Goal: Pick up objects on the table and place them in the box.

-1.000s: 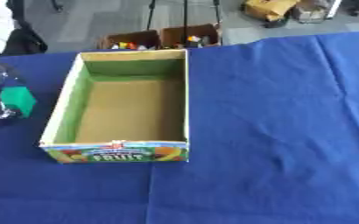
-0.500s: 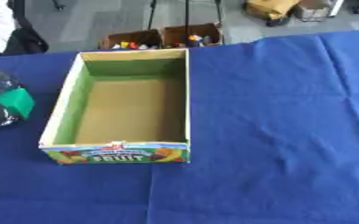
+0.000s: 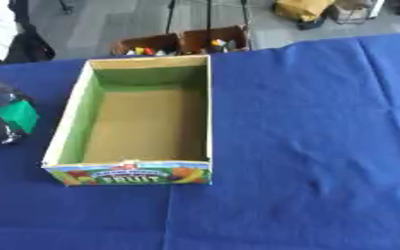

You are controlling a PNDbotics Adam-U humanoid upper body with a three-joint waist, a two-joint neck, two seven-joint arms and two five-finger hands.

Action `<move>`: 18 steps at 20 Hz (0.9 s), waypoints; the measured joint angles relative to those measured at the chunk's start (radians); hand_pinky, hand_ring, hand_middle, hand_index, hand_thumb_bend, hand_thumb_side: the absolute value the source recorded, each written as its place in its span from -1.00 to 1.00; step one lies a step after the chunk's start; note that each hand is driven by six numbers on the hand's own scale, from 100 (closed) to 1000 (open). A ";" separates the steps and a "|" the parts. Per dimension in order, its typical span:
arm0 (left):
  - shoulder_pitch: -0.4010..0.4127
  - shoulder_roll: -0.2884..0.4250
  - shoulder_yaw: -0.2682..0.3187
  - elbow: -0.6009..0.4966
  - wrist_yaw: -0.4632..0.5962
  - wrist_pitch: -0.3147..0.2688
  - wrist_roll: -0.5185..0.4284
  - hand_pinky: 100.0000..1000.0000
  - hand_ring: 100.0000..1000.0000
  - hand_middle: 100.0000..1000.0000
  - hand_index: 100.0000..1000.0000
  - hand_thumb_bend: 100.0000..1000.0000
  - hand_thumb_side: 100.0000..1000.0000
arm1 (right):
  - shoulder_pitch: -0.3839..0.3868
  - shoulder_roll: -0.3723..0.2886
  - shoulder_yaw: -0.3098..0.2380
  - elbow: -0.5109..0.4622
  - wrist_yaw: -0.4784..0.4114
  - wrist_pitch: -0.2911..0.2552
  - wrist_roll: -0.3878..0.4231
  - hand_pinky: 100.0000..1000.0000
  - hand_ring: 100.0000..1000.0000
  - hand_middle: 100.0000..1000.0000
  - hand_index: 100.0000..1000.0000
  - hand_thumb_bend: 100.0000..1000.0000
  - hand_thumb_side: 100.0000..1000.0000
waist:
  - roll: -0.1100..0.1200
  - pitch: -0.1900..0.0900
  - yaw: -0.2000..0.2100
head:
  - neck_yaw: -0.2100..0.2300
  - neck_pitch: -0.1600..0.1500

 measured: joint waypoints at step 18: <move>-0.004 -0.009 0.017 -0.016 0.062 0.067 0.051 -0.02 0.00 0.16 0.49 -1.00 -0.44 | 0.001 0.000 -0.005 0.000 -0.007 -0.001 -0.002 0.39 0.31 -0.22 0.26 -1.00 0.46 | 0.000 0.006 -0.001 | 0.000 0.001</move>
